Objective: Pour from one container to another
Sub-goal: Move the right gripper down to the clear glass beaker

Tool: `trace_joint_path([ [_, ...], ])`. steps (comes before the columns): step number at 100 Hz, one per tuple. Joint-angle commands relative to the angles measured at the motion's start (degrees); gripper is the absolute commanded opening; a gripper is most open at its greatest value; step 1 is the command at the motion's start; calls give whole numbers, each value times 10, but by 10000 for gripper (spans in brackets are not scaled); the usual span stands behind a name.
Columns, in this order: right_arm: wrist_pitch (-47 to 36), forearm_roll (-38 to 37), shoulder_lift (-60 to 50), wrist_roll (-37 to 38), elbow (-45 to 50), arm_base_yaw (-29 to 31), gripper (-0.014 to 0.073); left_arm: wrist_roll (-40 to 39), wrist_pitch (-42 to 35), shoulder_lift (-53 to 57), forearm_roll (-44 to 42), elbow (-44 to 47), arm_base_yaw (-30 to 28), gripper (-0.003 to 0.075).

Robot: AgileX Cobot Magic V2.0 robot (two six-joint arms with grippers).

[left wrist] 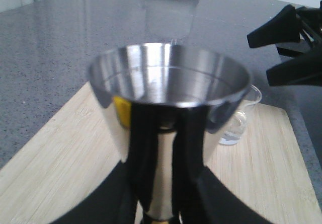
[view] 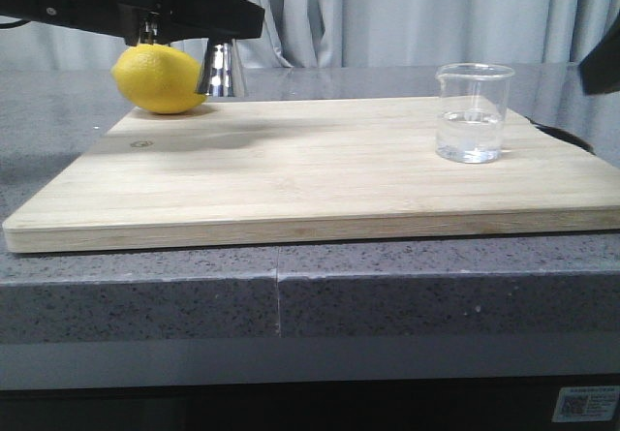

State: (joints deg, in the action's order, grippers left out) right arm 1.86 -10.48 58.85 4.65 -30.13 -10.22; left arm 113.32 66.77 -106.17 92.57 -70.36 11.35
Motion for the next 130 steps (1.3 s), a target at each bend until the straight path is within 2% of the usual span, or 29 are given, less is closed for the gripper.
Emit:
trace_joint_path([
  [1, -96, -1, -7, -2, 11, -19, 668, 0, 60, 26, 56, -17, 7, -18],
  [18, -202, -1, -7, -1, 66, -40, 668, 3, 60, 26, 65, -17, 7, -18],
  [50, -320, -1, 2, 19, 108, -41, 668, 17, 60, 26, 91, -17, 30, -18],
  [64, -351, -1, 35, 23, 109, -44, 668, 25, 60, 26, 99, -17, 37, -18],
  [88, -468, -12, 116, 28, 109, -65, 668, 28, 60, 26, 121, -17, 46, -18],
  [130, -637, -22, 239, 28, 106, -64, 668, 28, 60, 26, 120, -17, 47, -18],
])
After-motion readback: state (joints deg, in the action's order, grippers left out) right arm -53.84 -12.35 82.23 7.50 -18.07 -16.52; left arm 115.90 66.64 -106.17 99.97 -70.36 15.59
